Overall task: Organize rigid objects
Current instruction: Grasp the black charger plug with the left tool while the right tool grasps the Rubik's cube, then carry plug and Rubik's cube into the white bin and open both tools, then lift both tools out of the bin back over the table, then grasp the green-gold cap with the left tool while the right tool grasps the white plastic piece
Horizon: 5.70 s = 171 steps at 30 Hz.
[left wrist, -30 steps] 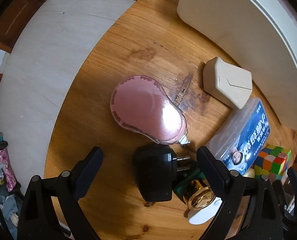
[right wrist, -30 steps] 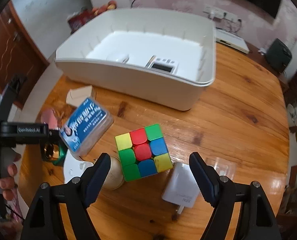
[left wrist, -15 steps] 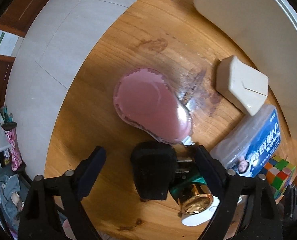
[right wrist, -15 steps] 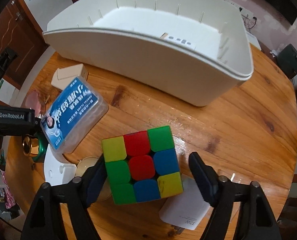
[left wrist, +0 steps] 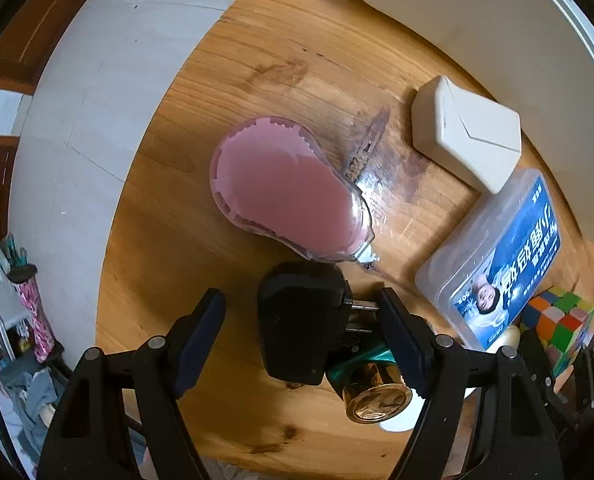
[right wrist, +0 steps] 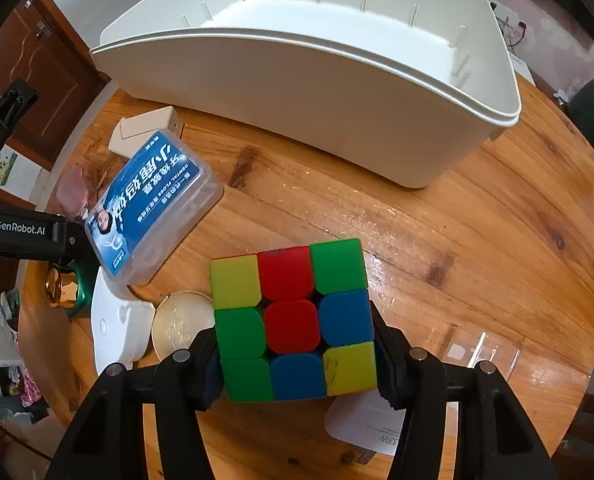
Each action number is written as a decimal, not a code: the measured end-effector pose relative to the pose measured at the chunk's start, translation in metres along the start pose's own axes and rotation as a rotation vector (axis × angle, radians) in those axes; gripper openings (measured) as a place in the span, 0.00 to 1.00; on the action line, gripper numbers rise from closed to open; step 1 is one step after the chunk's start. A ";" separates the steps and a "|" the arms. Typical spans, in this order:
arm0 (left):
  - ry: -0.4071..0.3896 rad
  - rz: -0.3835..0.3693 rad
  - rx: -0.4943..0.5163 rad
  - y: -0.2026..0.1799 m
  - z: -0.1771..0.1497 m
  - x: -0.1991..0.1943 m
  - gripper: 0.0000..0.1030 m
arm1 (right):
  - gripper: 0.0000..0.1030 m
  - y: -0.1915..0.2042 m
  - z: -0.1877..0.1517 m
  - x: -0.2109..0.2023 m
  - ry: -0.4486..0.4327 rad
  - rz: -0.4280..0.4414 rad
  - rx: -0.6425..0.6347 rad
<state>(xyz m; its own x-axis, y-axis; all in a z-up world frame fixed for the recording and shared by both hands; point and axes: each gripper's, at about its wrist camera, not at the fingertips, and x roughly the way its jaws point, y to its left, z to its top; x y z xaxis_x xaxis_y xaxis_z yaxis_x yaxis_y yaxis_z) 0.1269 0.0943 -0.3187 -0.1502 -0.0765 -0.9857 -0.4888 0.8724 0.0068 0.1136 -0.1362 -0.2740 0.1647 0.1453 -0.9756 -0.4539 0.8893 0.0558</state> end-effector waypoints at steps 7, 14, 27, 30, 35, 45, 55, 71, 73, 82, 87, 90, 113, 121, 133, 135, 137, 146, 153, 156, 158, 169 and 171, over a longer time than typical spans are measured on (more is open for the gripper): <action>-0.021 0.007 0.040 -0.005 -0.012 -0.007 0.73 | 0.57 0.001 0.001 0.003 -0.006 -0.001 0.014; -0.046 -0.031 0.076 -0.019 -0.012 -0.017 0.57 | 0.57 0.001 -0.005 -0.001 -0.019 0.009 0.038; -0.140 -0.105 0.162 -0.017 -0.036 -0.073 0.57 | 0.57 0.005 -0.015 -0.050 -0.120 0.093 0.108; -0.181 -0.133 0.213 -0.024 -0.046 -0.100 0.57 | 0.57 0.008 -0.015 -0.073 -0.159 0.103 0.119; -0.277 -0.184 0.322 -0.036 -0.053 -0.163 0.57 | 0.57 0.013 -0.010 -0.120 -0.247 0.100 0.123; -0.501 -0.235 0.512 -0.062 -0.032 -0.280 0.57 | 0.57 0.018 0.034 -0.229 -0.447 0.016 0.131; -0.607 -0.206 0.588 -0.084 0.026 -0.325 0.57 | 0.57 0.030 0.114 -0.285 -0.591 -0.084 0.173; -0.372 -0.026 0.607 -0.115 0.146 -0.170 0.57 | 0.57 0.018 0.178 -0.094 -0.264 -0.095 0.306; -0.344 0.001 0.610 -0.115 0.152 -0.150 0.57 | 0.57 0.021 0.177 -0.069 -0.211 -0.093 0.312; -0.308 0.033 0.671 -0.119 0.150 -0.106 0.57 | 0.57 0.030 0.169 -0.003 -0.060 -0.060 0.337; -0.322 0.047 0.712 -0.128 0.141 -0.102 0.57 | 0.57 0.033 0.169 0.009 -0.019 -0.046 0.340; -0.310 0.038 0.723 -0.131 0.137 -0.100 0.58 | 0.62 0.033 0.170 0.008 -0.020 -0.027 0.350; -0.351 -0.158 0.735 -0.091 0.050 -0.171 0.94 | 0.75 0.054 0.118 -0.091 -0.226 -0.118 0.370; -0.426 -0.192 0.720 -0.068 0.029 -0.214 0.94 | 0.75 0.076 0.088 -0.137 -0.303 -0.140 0.333; -0.543 -0.222 0.639 -0.011 -0.049 -0.254 0.95 | 0.75 0.077 0.024 -0.214 -0.469 -0.134 0.294; -0.548 -0.208 0.641 -0.007 -0.063 -0.250 0.96 | 0.75 0.075 0.010 -0.220 -0.479 -0.143 0.285; -0.557 -0.182 0.649 -0.004 -0.079 -0.245 0.96 | 0.75 0.074 -0.003 -0.223 -0.483 -0.144 0.274; -0.597 -0.057 0.734 0.004 -0.134 -0.197 0.96 | 0.75 0.064 -0.051 -0.189 -0.407 -0.110 0.274; -0.499 0.004 0.775 0.007 -0.145 -0.126 0.96 | 0.75 0.071 -0.080 -0.146 -0.321 -0.075 0.270; -0.467 0.037 0.799 0.004 -0.144 -0.099 0.96 | 0.75 0.075 -0.090 -0.131 -0.293 -0.071 0.256; -0.437 0.066 0.800 0.001 -0.141 -0.079 0.95 | 0.75 0.078 -0.095 -0.122 -0.272 -0.071 0.247; -0.347 0.002 0.808 -0.015 -0.114 -0.034 0.84 | 0.75 0.080 -0.112 -0.076 -0.159 -0.059 0.265; -0.337 0.005 0.823 -0.018 -0.112 -0.030 0.82 | 0.75 0.080 -0.113 -0.071 -0.146 -0.053 0.272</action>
<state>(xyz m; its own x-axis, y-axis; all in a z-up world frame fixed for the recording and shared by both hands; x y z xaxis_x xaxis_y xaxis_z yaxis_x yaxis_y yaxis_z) 0.0436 0.0268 -0.2707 0.1740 -0.0392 -0.9840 0.3029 0.9529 0.0156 -0.0334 -0.1241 -0.2241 0.3150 0.1386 -0.9389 -0.1937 0.9778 0.0794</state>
